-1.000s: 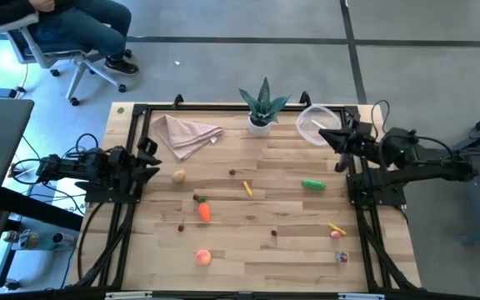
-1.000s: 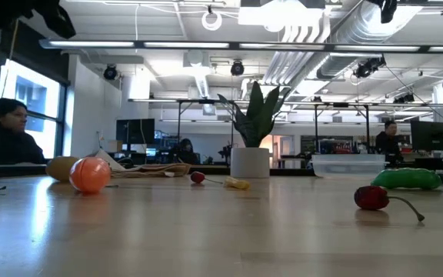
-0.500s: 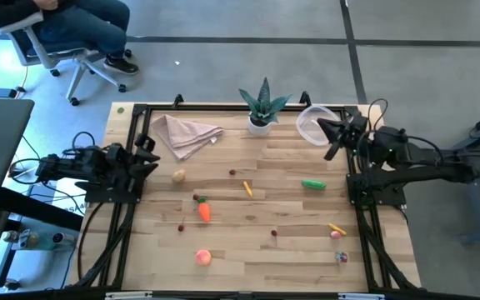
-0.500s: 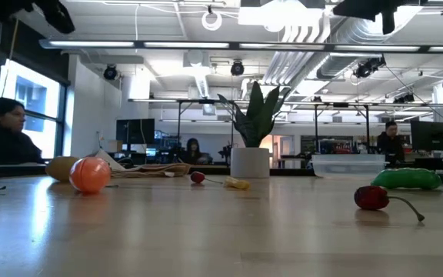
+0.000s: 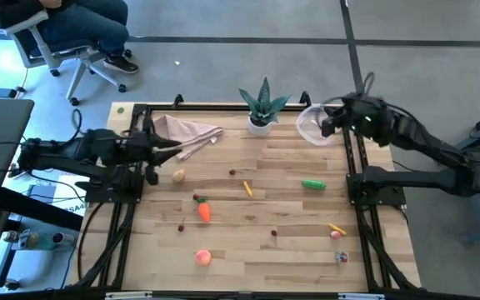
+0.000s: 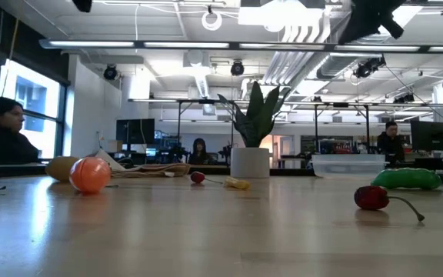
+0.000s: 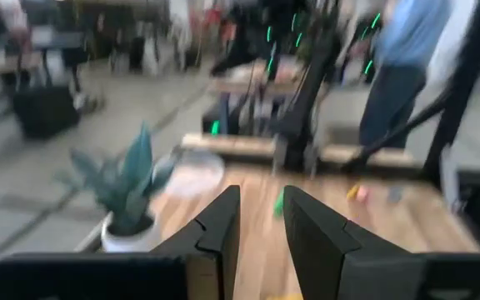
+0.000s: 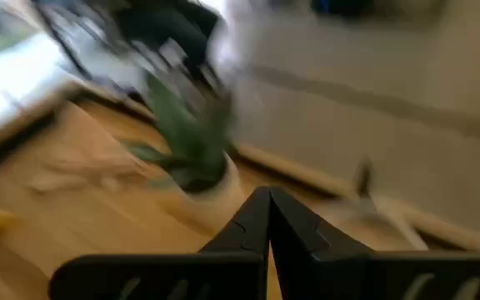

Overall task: Pick and placing Produce into tupperware
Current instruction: Put the green peas into the transparent bin

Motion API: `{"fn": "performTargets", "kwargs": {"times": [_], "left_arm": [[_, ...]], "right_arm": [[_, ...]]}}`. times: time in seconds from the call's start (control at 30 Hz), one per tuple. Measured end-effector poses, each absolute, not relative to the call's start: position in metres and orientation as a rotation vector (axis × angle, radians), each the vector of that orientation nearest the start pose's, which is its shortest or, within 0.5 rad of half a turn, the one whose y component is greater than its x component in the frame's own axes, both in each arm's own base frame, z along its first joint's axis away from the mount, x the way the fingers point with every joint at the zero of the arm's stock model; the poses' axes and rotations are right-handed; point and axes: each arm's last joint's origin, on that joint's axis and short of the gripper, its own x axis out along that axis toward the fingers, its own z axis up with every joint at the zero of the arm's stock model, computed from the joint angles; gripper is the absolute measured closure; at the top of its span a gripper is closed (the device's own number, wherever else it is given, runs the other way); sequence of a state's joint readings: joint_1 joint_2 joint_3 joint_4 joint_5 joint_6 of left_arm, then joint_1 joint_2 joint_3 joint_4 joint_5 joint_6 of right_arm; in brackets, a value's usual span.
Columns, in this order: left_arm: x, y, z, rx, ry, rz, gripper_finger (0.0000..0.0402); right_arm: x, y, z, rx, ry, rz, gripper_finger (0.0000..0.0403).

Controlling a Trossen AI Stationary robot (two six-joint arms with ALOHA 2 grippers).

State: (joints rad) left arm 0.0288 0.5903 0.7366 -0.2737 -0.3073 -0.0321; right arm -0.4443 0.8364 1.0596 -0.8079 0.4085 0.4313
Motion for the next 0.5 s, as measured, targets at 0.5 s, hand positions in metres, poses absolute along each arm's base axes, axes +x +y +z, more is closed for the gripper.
{"fn": "performTargets", "kwargs": {"times": [0.5], "left_arm": [[0.177, 0.103, 0.274, -0.246, 0.577, 0.331, 0.0319]], "right_arm": [[0.167, -0.151, 0.296, 0.681, 0.962, -1.208, 0.0402]]}}
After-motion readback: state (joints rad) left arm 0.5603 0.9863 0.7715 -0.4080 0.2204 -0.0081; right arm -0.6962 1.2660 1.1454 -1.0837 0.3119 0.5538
